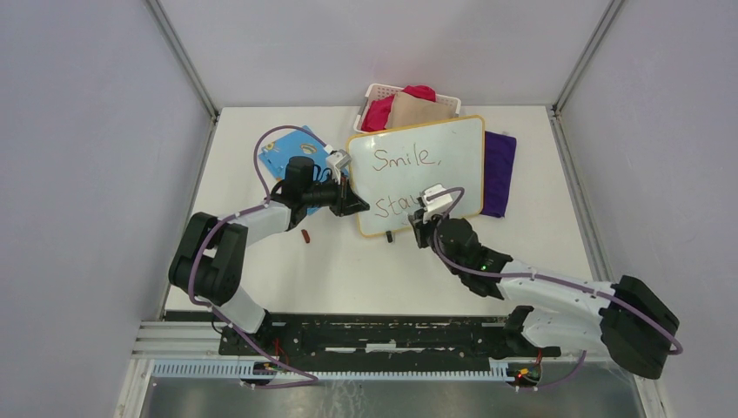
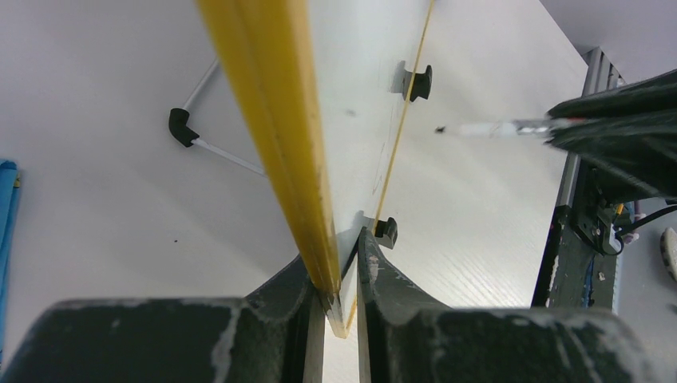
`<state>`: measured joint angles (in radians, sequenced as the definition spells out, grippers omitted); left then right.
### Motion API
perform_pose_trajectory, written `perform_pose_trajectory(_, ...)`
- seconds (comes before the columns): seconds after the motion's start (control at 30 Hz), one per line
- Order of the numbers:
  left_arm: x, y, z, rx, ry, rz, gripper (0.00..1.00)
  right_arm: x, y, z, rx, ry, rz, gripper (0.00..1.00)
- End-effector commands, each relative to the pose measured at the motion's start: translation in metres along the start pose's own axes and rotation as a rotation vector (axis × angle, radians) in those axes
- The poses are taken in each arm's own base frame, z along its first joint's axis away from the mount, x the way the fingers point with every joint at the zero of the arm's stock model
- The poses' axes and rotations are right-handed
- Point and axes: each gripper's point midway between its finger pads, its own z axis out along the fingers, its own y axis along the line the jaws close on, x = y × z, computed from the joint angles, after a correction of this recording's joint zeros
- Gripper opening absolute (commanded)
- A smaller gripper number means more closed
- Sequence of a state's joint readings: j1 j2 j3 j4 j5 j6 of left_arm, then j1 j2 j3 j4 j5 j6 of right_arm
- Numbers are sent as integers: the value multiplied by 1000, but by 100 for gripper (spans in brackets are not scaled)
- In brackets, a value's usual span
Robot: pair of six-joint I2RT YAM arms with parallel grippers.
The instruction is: Write a sentence on the whiteboard
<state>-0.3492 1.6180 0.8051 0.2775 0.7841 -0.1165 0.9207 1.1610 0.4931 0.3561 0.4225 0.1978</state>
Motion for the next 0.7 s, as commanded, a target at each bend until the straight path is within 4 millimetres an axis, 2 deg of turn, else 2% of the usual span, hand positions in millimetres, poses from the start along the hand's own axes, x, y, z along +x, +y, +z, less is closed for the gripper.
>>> perform_pose_trajectory(0.0, 56, 21, -1, -104, 174, -1, 2, -40, -26, -17, 87, -117, 11, 0)
perform_pose_trajectory(0.1, 56, 21, -1, -107, 172, 2, 2, -45, -58, -29, 170, -144, 34, 0)
perform_pose_trajectory(0.17, 56, 22, -1, -110, 172, 0, 2, -40, -82, -35, 242, -153, 72, 0)
perform_pose_trajectory(0.27, 57, 23, -1, -112, 174, -6, 2, -36, -104, -42, 317, -178, 132, 0)
perform_pose_trajectory(0.47, 58, 24, 0, -117, 174, -10, 2, -35, -101, -34, 275, -193, 214, 0)
perform_pose_trajectory(0.67, 57, 26, 0, -127, 173, -11, 2, -52, -88, -27, 175, -264, 278, 0)
